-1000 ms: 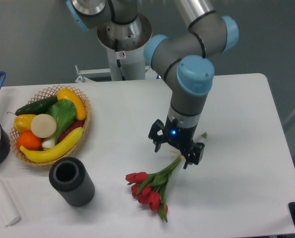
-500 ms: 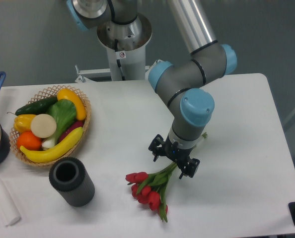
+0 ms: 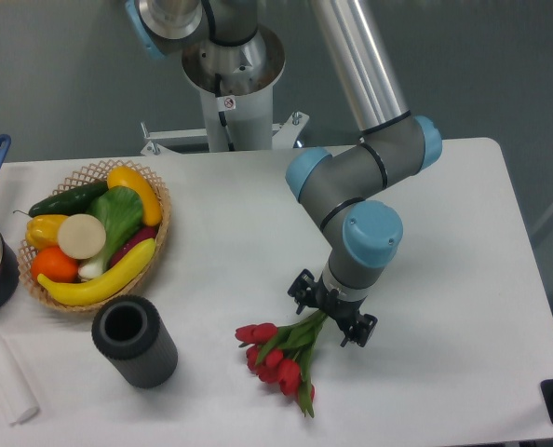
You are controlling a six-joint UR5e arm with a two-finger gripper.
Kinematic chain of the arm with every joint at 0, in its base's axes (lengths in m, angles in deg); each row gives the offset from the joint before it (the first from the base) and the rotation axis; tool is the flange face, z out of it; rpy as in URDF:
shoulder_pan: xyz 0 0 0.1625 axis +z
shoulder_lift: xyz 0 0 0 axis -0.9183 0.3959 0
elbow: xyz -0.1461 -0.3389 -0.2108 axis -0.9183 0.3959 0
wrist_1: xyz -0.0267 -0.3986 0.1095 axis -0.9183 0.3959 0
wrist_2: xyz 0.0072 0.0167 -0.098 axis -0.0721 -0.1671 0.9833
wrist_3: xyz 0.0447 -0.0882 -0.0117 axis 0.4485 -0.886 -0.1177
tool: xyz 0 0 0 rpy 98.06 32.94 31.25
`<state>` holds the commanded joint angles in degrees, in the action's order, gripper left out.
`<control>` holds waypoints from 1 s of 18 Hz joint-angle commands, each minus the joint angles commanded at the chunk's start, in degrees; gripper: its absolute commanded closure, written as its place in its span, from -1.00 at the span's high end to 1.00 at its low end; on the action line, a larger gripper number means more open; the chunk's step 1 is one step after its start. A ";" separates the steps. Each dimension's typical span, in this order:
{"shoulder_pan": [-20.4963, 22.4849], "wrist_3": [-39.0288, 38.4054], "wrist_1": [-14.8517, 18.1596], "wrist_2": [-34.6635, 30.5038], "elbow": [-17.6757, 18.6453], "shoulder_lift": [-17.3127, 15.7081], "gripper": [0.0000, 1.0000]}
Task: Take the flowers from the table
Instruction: 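Lower the gripper around the tulip stems near the string tie and close, then lift the grasped tulip bunch up off the table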
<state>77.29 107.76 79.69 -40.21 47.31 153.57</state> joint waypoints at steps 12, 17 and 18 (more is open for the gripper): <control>-1.32 -0.09 -0.18 0.00 1.06 -0.70 -0.02; -1.32 -0.09 -0.79 0.00 0.27 -0.88 -0.52; -1.32 -0.26 -0.88 0.00 0.10 -0.97 -0.64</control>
<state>75.97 107.50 78.81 -40.20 47.40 152.60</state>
